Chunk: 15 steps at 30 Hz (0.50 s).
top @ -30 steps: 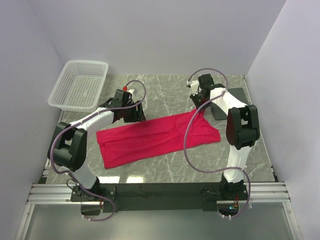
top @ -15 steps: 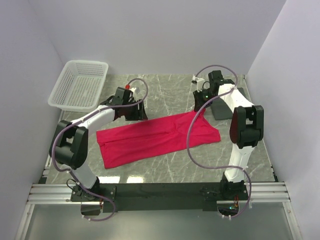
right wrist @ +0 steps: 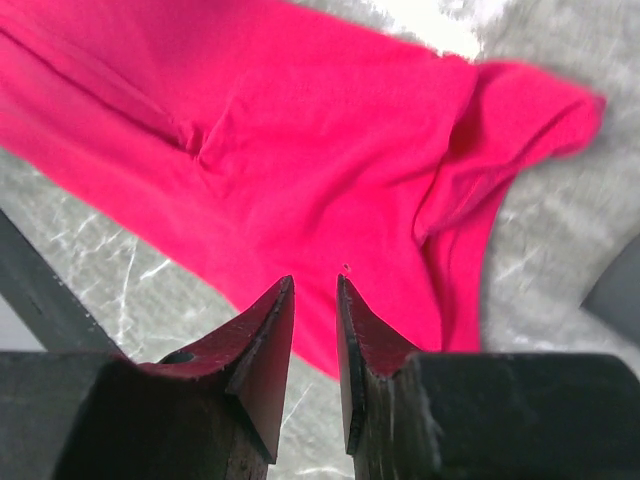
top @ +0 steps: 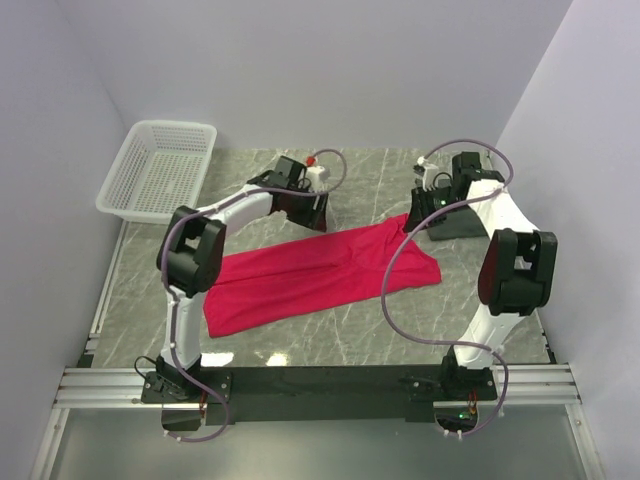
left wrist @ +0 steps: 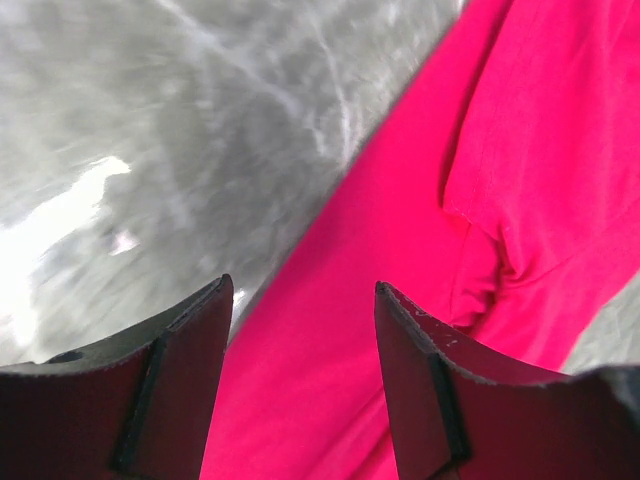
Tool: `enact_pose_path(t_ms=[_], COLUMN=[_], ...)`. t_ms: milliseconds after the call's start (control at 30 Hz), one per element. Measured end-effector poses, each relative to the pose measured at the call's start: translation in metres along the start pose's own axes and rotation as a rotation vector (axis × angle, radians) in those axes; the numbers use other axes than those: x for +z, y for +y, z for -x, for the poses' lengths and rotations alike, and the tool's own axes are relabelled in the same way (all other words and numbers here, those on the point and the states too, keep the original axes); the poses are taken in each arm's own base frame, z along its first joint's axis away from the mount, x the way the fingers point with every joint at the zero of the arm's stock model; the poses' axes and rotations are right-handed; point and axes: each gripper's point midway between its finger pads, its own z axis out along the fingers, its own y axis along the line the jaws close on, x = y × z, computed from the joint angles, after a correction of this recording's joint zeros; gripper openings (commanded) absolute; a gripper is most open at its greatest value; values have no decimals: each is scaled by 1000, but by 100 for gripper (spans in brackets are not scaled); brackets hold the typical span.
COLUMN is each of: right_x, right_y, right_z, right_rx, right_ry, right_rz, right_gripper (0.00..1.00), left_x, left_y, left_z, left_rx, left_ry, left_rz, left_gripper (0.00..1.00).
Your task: Fold and stack the t-shirts
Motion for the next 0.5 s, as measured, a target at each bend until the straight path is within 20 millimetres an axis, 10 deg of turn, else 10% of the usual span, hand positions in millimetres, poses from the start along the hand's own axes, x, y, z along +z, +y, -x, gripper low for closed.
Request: enact_pose_path(t_ms=[500], right_x=[-10], right_y=[-5], right_z=[-17], right_rx=[67], right_ry=[-33], right_rz=[5], right_gripper=[32], left_x=[49], left_y=[-21], left_z=[-18], left_rx=[134], left_ry=[120], left_rz=[-57], left_gripper=[48])
